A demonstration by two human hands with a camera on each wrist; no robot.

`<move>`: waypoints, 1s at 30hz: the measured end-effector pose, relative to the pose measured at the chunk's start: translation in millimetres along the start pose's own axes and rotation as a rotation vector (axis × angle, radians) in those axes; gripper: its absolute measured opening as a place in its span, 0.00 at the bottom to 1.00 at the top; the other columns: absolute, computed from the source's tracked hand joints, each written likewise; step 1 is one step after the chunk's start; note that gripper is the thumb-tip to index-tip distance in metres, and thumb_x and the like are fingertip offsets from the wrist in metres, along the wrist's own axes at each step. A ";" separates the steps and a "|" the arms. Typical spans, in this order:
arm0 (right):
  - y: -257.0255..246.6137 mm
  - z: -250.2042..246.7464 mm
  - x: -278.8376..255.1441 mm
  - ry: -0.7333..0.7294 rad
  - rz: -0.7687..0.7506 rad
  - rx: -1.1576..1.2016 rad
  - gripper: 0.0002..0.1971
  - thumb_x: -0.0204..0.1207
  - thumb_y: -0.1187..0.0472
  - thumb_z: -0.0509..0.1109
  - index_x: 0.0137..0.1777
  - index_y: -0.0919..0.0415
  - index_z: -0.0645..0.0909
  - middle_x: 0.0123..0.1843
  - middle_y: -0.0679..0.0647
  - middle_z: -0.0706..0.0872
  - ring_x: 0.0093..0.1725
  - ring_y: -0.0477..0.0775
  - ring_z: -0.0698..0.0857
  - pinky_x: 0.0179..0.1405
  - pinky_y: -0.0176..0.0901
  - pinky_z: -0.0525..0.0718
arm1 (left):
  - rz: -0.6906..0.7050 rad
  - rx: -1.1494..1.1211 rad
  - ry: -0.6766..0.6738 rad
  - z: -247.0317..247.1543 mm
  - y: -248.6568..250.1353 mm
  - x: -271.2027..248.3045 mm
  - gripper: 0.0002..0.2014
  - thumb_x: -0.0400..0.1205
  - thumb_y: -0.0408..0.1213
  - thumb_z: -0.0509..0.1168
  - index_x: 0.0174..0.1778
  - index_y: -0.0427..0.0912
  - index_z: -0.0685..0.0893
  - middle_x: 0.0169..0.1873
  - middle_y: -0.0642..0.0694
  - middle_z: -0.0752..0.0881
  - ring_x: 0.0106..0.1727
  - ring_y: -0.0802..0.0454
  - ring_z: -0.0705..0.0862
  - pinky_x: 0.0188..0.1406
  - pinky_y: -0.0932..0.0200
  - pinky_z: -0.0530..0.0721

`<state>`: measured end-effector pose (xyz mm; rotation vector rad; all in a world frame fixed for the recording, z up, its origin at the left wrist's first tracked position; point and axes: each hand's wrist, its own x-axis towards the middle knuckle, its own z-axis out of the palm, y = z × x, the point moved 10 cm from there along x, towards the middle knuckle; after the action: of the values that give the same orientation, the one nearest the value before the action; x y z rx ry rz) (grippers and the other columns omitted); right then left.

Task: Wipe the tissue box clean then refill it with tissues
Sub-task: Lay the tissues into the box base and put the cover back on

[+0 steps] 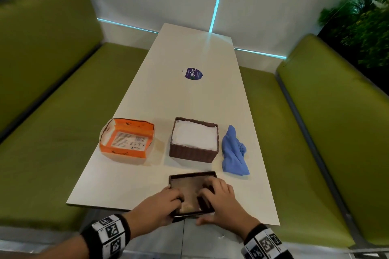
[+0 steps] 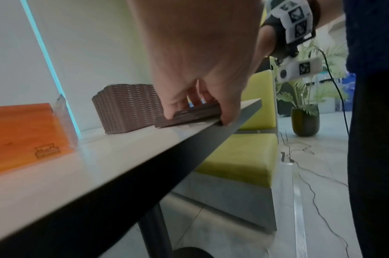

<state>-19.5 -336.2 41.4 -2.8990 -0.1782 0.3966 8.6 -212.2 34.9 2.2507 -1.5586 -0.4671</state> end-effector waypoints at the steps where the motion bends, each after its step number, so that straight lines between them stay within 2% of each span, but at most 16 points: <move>1: 3.8 -1.4 -2.5 -0.024 -0.003 0.000 0.39 0.58 0.24 0.63 0.67 0.42 0.69 0.77 0.49 0.62 0.78 0.51 0.58 0.69 0.47 0.60 | -0.015 -0.113 0.017 -8.3 -3.6 -1.7 0.11 0.71 0.43 0.70 0.45 0.53 0.76 0.63 0.58 0.77 0.61 0.62 0.76 0.57 0.72 0.75; 2: 8.4 -5.8 -3.7 -0.030 0.000 0.014 0.36 0.58 0.27 0.65 0.65 0.42 0.69 0.76 0.47 0.62 0.77 0.49 0.57 0.67 0.46 0.61 | -0.026 -0.198 0.048 -18.3 -6.2 -2.8 0.09 0.74 0.43 0.69 0.44 0.55 0.75 0.64 0.59 0.76 0.64 0.65 0.75 0.60 0.73 0.74; 4: 20.3 -22.8 -2.3 0.009 0.012 0.048 0.25 0.64 0.39 0.70 0.59 0.45 0.71 0.71 0.44 0.67 0.72 0.47 0.64 0.60 0.43 0.64 | -0.102 -0.364 0.119 -41.9 -17.4 -2.9 0.09 0.75 0.43 0.69 0.42 0.60 0.75 0.60 0.62 0.81 0.65 0.68 0.77 0.62 0.74 0.74; 7: 38.3 -54.2 5.2 0.069 0.025 0.116 0.07 0.71 0.56 0.70 0.46 0.47 0.75 0.54 0.41 0.77 0.56 0.47 0.76 0.50 0.40 0.70 | -0.181 -0.544 0.279 -84.9 -35.7 0.3 0.09 0.76 0.37 0.73 0.43 0.57 0.81 0.46 0.59 0.88 0.53 0.62 0.86 0.54 0.69 0.81; 9: 45.0 -71.6 9.0 0.015 0.065 0.303 0.08 0.76 0.58 0.71 0.44 0.45 0.74 0.45 0.40 0.79 0.47 0.41 0.79 0.46 0.31 0.72 | -0.241 -0.614 0.329 -106.8 -47.4 6.8 0.06 0.78 0.37 0.73 0.45 0.53 0.85 0.47 0.58 0.89 0.49 0.60 0.88 0.51 0.67 0.85; 11: 49.0 -88.1 13.8 -0.027 0.115 0.530 0.12 0.78 0.59 0.71 0.45 0.40 0.73 0.43 0.39 0.81 0.44 0.37 0.81 0.43 0.28 0.76 | -0.287 -0.675 0.371 -127.4 -55.1 15.5 0.04 0.79 0.38 0.72 0.47 0.52 0.85 0.46 0.55 0.89 0.48 0.58 0.88 0.47 0.63 0.86; 13: 51.9 -107.7 22.3 0.028 0.118 0.769 0.11 0.79 0.60 0.71 0.51 0.43 0.75 0.46 0.45 0.86 0.47 0.43 0.86 0.47 0.33 0.80 | -0.338 -0.785 0.464 -148.9 -64.1 23.5 0.05 0.81 0.38 0.71 0.52 0.47 0.85 0.45 0.48 0.89 0.48 0.54 0.89 0.42 0.61 0.88; 14: 55.9 -117.5 27.3 0.089 0.133 0.877 0.11 0.79 0.60 0.71 0.55 0.47 0.75 0.49 0.52 0.88 0.50 0.50 0.88 0.48 0.36 0.82 | -0.372 -0.839 0.529 -158.4 -70.8 27.3 0.07 0.81 0.38 0.70 0.54 0.45 0.85 0.47 0.47 0.88 0.48 0.51 0.88 0.39 0.61 0.89; 16: 72.8 -126.7 39.9 0.239 0.236 1.039 0.13 0.80 0.57 0.70 0.62 0.53 0.75 0.53 0.68 0.88 0.52 0.66 0.88 0.47 0.45 0.86 | -0.436 -0.925 0.655 -173.2 -85.1 35.5 0.11 0.82 0.38 0.69 0.60 0.44 0.83 0.51 0.43 0.87 0.49 0.49 0.88 0.36 0.63 0.88; 17: 82.6 -127.8 47.1 0.314 0.302 1.064 0.14 0.81 0.55 0.69 0.64 0.54 0.75 0.54 0.71 0.87 0.53 0.70 0.87 0.47 0.49 0.86 | -0.464 -0.953 0.699 -177.6 -91.3 40.9 0.13 0.82 0.38 0.69 0.63 0.44 0.82 0.53 0.43 0.87 0.51 0.48 0.87 0.36 0.63 0.88; 19: 94.2 -133.4 59.2 0.448 0.415 0.981 0.15 0.82 0.53 0.66 0.66 0.57 0.76 0.56 0.64 0.87 0.53 0.63 0.87 0.49 0.48 0.85 | -0.507 -0.992 0.743 -179.5 -100.8 53.4 0.19 0.83 0.38 0.68 0.70 0.44 0.77 0.60 0.43 0.86 0.56 0.48 0.86 0.44 0.60 0.87; 21: 101.0 -136.2 67.7 0.548 0.516 0.867 0.16 0.84 0.53 0.63 0.66 0.61 0.78 0.56 0.55 0.86 0.53 0.54 0.83 0.51 0.43 0.80 | -0.536 -0.982 0.729 -173.8 -105.9 66.3 0.24 0.84 0.36 0.66 0.77 0.43 0.71 0.66 0.43 0.82 0.62 0.49 0.83 0.59 0.56 0.84; 24: 100.1 -128.8 81.7 0.567 0.589 0.715 0.17 0.85 0.55 0.59 0.57 0.67 0.83 0.48 0.57 0.84 0.49 0.57 0.83 0.45 0.41 0.75 | -0.568 -0.871 0.641 -157.7 -112.7 80.8 0.28 0.86 0.35 0.61 0.83 0.46 0.62 0.77 0.42 0.74 0.76 0.46 0.74 0.75 0.52 0.73; 26: 97.3 -119.8 87.4 0.564 0.623 0.612 0.19 0.85 0.53 0.58 0.54 0.70 0.83 0.50 0.63 0.85 0.50 0.63 0.85 0.43 0.45 0.77 | -0.590 -0.802 0.587 -147.0 -117.2 84.5 0.29 0.87 0.35 0.58 0.84 0.48 0.59 0.79 0.43 0.71 0.80 0.45 0.69 0.78 0.53 0.69; 28: 93.2 -114.3 86.3 0.549 0.670 0.494 0.21 0.85 0.51 0.58 0.57 0.68 0.82 0.56 0.64 0.81 0.54 0.63 0.82 0.53 0.49 0.80 | -0.616 -0.804 0.538 -136.9 -120.1 86.7 0.29 0.88 0.36 0.56 0.85 0.51 0.54 0.81 0.45 0.69 0.80 0.44 0.69 0.79 0.51 0.68; 30: 91.0 -107.3 86.2 0.547 0.684 0.480 0.21 0.85 0.49 0.57 0.62 0.66 0.80 0.59 0.64 0.77 0.57 0.63 0.79 0.61 0.51 0.79 | -0.634 -0.815 0.510 -130.4 -120.8 88.1 0.30 0.89 0.39 0.54 0.86 0.52 0.50 0.82 0.46 0.66 0.80 0.44 0.69 0.80 0.49 0.68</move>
<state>101.0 -432.2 100.5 -2.3856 0.8754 -0.2444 197.7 -241.9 87.0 1.9093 -0.2765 -0.5066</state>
